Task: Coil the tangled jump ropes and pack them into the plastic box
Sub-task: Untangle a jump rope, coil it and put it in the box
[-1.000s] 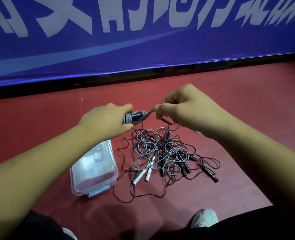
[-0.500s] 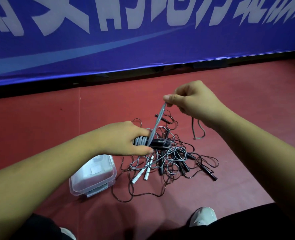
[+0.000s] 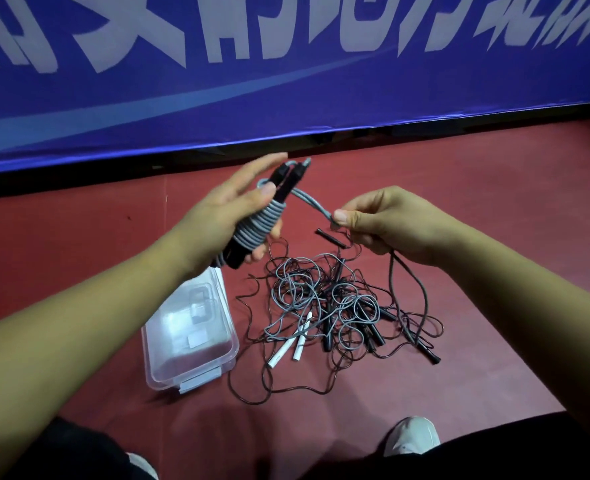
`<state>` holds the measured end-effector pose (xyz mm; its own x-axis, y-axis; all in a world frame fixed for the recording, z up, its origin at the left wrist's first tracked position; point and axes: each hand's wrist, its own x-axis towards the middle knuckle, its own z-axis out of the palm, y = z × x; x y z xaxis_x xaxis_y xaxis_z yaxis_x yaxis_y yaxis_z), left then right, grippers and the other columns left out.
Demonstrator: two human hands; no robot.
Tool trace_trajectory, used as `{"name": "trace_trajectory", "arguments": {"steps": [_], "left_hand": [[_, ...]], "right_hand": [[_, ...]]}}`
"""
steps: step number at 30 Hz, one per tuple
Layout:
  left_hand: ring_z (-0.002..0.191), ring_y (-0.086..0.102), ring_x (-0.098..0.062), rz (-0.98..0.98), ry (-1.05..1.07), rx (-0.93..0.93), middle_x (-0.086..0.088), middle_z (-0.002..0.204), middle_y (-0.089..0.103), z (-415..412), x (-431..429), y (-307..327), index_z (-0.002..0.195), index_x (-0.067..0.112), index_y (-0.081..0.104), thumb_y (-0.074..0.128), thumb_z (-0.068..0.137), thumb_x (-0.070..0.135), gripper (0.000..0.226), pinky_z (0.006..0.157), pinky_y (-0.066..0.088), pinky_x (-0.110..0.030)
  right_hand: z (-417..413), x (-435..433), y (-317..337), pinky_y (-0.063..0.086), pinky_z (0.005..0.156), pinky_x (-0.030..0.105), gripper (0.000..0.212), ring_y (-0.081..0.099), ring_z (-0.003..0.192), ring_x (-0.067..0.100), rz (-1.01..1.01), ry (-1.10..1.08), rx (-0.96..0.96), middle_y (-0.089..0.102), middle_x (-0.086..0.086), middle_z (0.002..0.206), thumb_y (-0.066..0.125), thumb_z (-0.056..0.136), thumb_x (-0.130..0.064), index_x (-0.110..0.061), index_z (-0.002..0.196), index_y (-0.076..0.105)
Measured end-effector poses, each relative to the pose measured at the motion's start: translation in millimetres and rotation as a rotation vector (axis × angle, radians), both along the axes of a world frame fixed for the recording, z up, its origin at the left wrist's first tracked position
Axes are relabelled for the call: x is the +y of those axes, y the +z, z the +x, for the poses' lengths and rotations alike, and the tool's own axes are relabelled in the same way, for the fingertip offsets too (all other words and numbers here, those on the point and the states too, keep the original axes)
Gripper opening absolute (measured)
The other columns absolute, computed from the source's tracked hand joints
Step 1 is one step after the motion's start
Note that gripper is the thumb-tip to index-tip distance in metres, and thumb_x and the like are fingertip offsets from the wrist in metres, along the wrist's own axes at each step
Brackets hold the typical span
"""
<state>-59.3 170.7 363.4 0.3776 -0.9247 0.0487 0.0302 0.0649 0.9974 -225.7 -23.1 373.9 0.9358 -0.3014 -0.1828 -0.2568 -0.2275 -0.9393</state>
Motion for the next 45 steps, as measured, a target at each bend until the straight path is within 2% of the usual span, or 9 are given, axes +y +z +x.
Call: {"name": "trace_trajectory", "arguments": {"steps": [4,7,14,19,22,25,32,36,45], "left_hand": [[0.047,0.053,-0.023,0.029,0.089,0.074,-0.014,0.072,0.060,6,0,4,0.102,0.018,0.061,0.051,0.097,0.028,0.015,0.042,0.042,-0.022],[0.047,0.053,-0.024,0.057,0.126,0.081,-0.013,0.073,0.062,8,0,8,0.087,0.019,0.060,0.053,0.095,0.030,0.015,0.043,0.042,-0.022],[0.052,0.059,-0.024,0.185,0.248,-0.088,-0.009,0.078,0.069,20,-3,4,0.103,0.022,0.062,0.063,0.093,0.026,0.011,0.047,0.049,-0.025],[0.055,0.066,-0.019,0.357,0.317,-0.650,0.001,0.076,0.071,36,1,-7,0.106,0.029,0.063,0.073,0.087,0.037,0.023,0.057,0.051,-0.030],[0.076,0.063,-0.025,0.535,0.339,-1.059,0.004,0.085,0.066,35,4,-11,0.108,0.037,0.056,0.067,0.086,0.051,0.028,0.070,0.050,-0.035],[0.078,0.059,-0.031,0.590,0.337,-1.262,-0.002,0.088,0.062,26,1,-11,0.110,0.036,0.049,0.060,0.090,0.053,0.029,0.069,0.047,-0.036],[0.070,0.061,-0.020,0.752,0.028,-1.317,0.006,0.082,0.061,7,-2,-24,0.098,0.044,0.052,0.057,0.080,0.065,0.028,0.068,0.057,-0.038],[0.062,0.057,-0.013,0.747,-0.045,-1.350,0.008,0.069,0.057,-10,-3,-23,0.078,0.033,0.054,0.043,0.071,0.090,0.059,0.056,0.046,-0.028],[0.059,0.053,-0.019,0.500,-0.204,-1.371,0.002,0.060,0.050,-33,-2,-28,0.100,0.038,0.059,0.040,0.081,0.075,0.046,0.054,0.036,-0.029]], "right_hand": [[1,11,5,0.029,0.046,0.022,0.017,0.036,0.050,0.015,-0.059,0.100,0.042,0.053,0.005,0.060,0.071,0.089,-0.024,-0.024,0.073,0.075],[2,11,12,0.030,0.046,0.022,0.016,0.039,0.048,0.015,-0.075,0.075,0.037,0.059,0.008,0.061,0.074,0.087,-0.022,-0.023,0.070,0.076],[-4,25,20,0.042,0.060,0.037,0.021,0.052,0.059,0.020,-0.244,0.035,-0.004,0.065,0.002,0.064,0.072,0.089,-0.032,-0.015,0.077,0.075],[-5,45,33,0.039,0.049,0.023,0.021,0.046,0.048,0.011,-0.365,0.093,0.004,0.055,-0.002,0.051,0.071,0.090,-0.032,-0.017,0.077,0.075],[-5,54,39,0.031,0.044,0.020,0.026,0.037,0.047,0.013,-0.364,0.085,-0.012,0.048,-0.003,0.049,0.072,0.089,-0.034,-0.009,0.082,0.076],[-4,58,45,0.029,0.044,0.021,0.028,0.035,0.049,0.016,-0.325,0.053,-0.053,0.047,0.003,0.053,0.072,0.089,-0.033,-0.006,0.081,0.075],[-6,59,43,0.032,0.046,0.025,0.031,0.039,0.051,0.017,-0.307,0.038,-0.053,0.050,0.007,0.054,0.071,0.091,-0.033,-0.011,0.069,0.072],[-4,51,39,0.037,0.049,0.027,0.022,0.042,0.052,0.018,-0.217,-0.064,-0.083,0.052,0.006,0.055,0.073,0.088,-0.029,-0.010,0.079,0.076],[-5,24,27,0.032,0.047,0.027,0.023,0.036,0.052,0.021,-0.152,-0.165,-0.091,0.049,0.015,0.057,0.080,0.082,-0.024,-0.004,0.072,0.073]]}}
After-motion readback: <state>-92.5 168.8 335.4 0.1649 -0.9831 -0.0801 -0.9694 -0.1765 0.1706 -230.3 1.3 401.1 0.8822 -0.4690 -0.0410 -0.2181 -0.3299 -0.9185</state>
